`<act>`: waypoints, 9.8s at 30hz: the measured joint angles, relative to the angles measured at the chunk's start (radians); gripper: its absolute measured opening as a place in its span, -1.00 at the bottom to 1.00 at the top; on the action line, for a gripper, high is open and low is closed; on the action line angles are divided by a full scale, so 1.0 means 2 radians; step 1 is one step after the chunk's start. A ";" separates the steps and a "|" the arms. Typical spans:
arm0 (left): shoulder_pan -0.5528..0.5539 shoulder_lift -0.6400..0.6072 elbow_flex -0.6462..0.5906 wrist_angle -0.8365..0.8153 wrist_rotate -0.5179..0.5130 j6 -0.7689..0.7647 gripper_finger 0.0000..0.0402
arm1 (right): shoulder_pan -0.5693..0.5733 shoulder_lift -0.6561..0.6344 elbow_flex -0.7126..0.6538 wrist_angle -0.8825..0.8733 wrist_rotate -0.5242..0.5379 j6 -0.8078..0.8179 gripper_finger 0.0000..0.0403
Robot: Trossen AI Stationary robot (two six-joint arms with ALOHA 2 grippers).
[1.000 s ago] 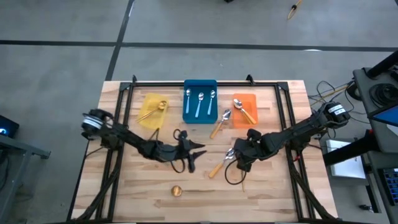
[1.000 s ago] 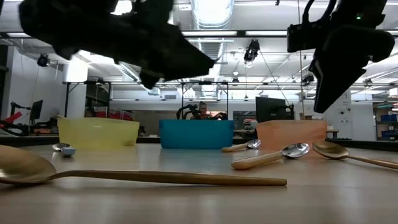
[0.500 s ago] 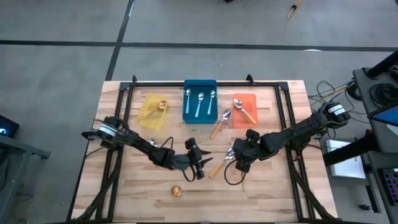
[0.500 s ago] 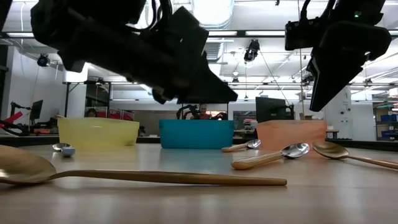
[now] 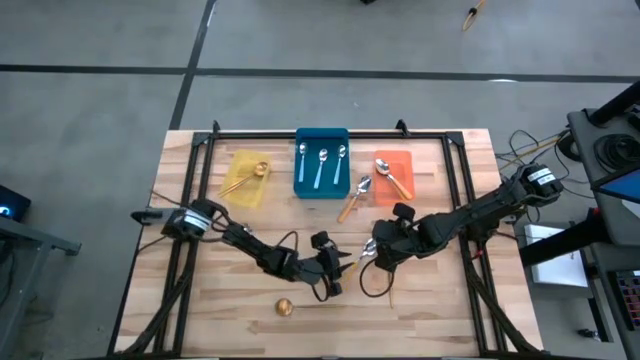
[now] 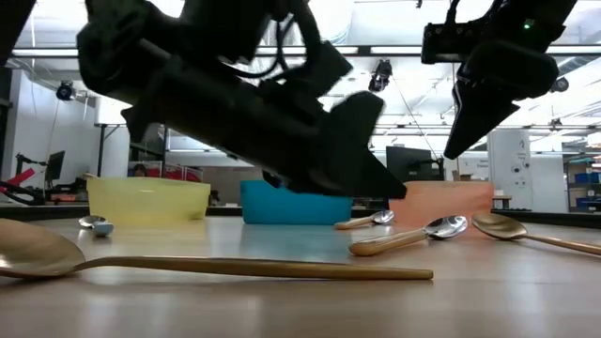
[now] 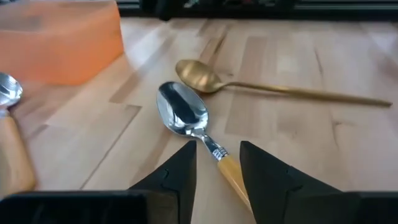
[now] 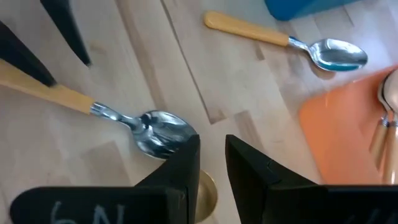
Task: Sort silverware by color (type)
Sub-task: Put the yellow spoon into the orange bin
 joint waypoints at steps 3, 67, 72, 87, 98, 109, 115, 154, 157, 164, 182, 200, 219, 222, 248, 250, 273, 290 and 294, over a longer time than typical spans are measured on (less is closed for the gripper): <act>0.000 0.005 0.015 -0.021 0.003 -0.002 -0.40 | 0.000 0.000 0.000 0.003 0.000 0.000 -0.66; -0.007 -0.236 -0.084 -0.389 -0.268 -0.113 -0.82 | -0.049 0.000 0.000 0.183 0.031 -0.083 -0.66; -0.008 -0.318 -0.129 -0.357 -0.304 -0.088 -0.82 | -0.064 0.006 0.000 0.343 0.037 -0.162 -0.66; -0.009 -0.393 -0.149 -0.285 -0.311 -0.014 -0.82 | -0.084 0.123 -0.001 0.696 0.104 -0.252 -0.66; -0.009 -0.393 -0.149 -0.286 -0.311 -0.004 -0.82 | -0.100 0.133 -0.001 0.694 0.103 -0.155 -0.66; -0.009 -0.392 -0.151 -0.297 -0.327 0.026 -0.82 | -0.111 0.109 -0.001 0.695 0.060 -0.024 -0.45; -0.009 -0.392 -0.151 -0.297 -0.327 0.023 -0.82 | -0.120 0.108 -0.001 0.694 0.056 -0.017 -0.18; -0.008 -0.291 -0.118 -0.148 -0.316 0.045 -0.82 | -0.155 0.110 -0.001 0.716 0.032 -0.044 -0.23; -0.008 -0.283 -0.111 -0.146 -0.324 0.048 -0.82 | -0.155 0.110 -0.001 0.716 0.033 -0.052 -0.38; -0.008 -0.280 -0.110 -0.148 -0.329 0.046 -0.82 | -0.155 0.110 -0.001 0.713 0.036 -0.052 -0.79; -0.020 -0.290 -0.111 -0.149 -0.322 0.037 -0.55 | -0.154 0.060 -0.001 0.565 -0.016 -0.170 -0.95; 0.023 -0.335 -0.203 -0.043 0.124 0.037 -0.47 | -0.078 -0.014 -0.001 0.406 -0.101 -0.322 -0.94; 0.034 -0.256 -0.231 0.125 0.147 0.019 -0.13 | -0.066 0.090 0.153 0.350 -0.099 -0.412 -0.94; 0.034 -0.252 -0.228 0.125 0.147 0.019 -0.18 | -0.066 0.101 0.172 0.330 -0.099 -0.415 -0.94; 0.024 -0.259 -0.225 0.123 0.048 0.041 -0.90 | -0.073 0.106 0.187 0.325 -0.094 -0.401 -0.56; 0.027 -0.262 -0.226 0.122 0.048 0.050 -0.90 | -0.074 0.105 0.196 0.325 -0.093 -0.398 -0.45; 0.182 -0.437 -0.232 -0.045 0.107 0.191 -0.90 | -0.126 0.095 0.333 0.333 0.016 -0.396 0.09; 0.198 -0.467 -0.232 -0.029 0.078 0.223 -0.91 | -0.040 0.157 0.290 0.262 0.341 -0.192 0.09; 0.198 -0.459 -0.232 -0.026 0.080 0.226 -0.91 | -0.064 0.182 0.292 0.306 0.361 -0.218 0.09</act>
